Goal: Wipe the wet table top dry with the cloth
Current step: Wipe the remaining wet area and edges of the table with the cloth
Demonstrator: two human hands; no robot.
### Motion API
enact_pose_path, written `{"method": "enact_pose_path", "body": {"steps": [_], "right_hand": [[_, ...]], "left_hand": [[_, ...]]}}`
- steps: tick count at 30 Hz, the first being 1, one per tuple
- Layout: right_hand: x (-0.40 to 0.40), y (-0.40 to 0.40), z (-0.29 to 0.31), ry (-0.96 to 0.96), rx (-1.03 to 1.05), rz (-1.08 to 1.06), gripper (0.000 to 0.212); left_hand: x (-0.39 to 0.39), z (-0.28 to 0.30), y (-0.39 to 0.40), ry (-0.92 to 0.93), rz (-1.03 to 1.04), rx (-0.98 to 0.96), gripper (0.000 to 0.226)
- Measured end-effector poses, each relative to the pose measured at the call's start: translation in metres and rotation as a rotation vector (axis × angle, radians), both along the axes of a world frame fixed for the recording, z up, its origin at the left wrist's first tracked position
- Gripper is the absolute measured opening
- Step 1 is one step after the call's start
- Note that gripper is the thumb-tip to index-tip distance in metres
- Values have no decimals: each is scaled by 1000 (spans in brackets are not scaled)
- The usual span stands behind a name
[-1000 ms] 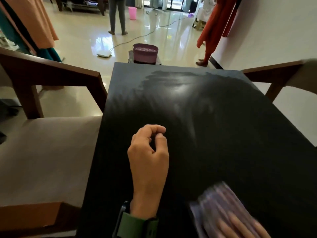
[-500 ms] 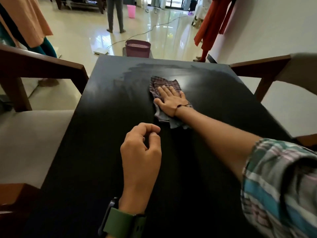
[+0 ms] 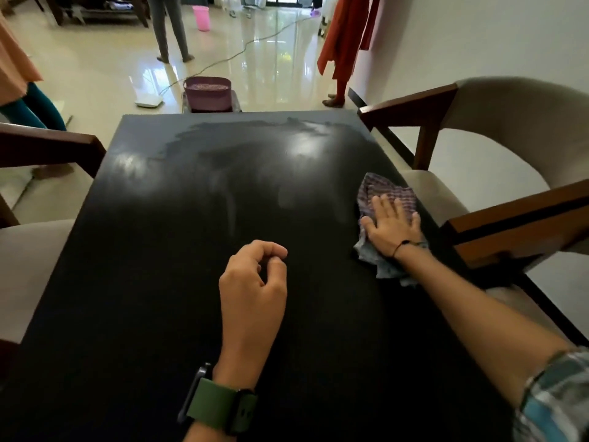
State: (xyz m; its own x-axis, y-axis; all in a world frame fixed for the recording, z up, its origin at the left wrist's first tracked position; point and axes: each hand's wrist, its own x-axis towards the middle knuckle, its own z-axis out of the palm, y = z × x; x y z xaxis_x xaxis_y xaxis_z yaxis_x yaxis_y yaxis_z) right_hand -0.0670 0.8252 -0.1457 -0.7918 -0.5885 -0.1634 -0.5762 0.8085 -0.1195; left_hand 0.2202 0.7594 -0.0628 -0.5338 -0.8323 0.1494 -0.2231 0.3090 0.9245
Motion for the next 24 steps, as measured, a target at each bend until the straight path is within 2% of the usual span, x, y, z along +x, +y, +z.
{"method": "enact_pose_path", "body": {"steps": [2, 6, 8, 9, 11, 15, 17, 20, 24], "right_hand": [[48, 6, -5, 7, -3, 122, 62], [176, 53, -14, -67, -57, 580, 68], [214, 88, -11, -130, -27, 792, 65], [222, 106, -10, -126, -16, 830, 63], [218, 135, -11, -47, -20, 757, 63], [200, 170, -10, -15, 36, 355, 63], [209, 180, -10, -17, 61, 231, 64], [248, 196, -7, -30, 64, 189, 70], [299, 222, 8, -118, -13, 283, 65]], "left_hand": [[-1, 7, 15, -10, -14, 18, 19], [1, 31, 48, -47, -18, -17, 16], [8, 40, 64, -119, -8, -61, 17], [16, 43, 73, -147, -2, -71, 17], [34, 45, 88, -180, 5, -69, 16], [76, 46, 118, -245, 17, -51, 17], [92, 48, 131, -264, 11, -34, 17], [109, 52, 150, -282, 2, -12, 16], [130, 66, 172, -245, -23, -47, 16]]}}
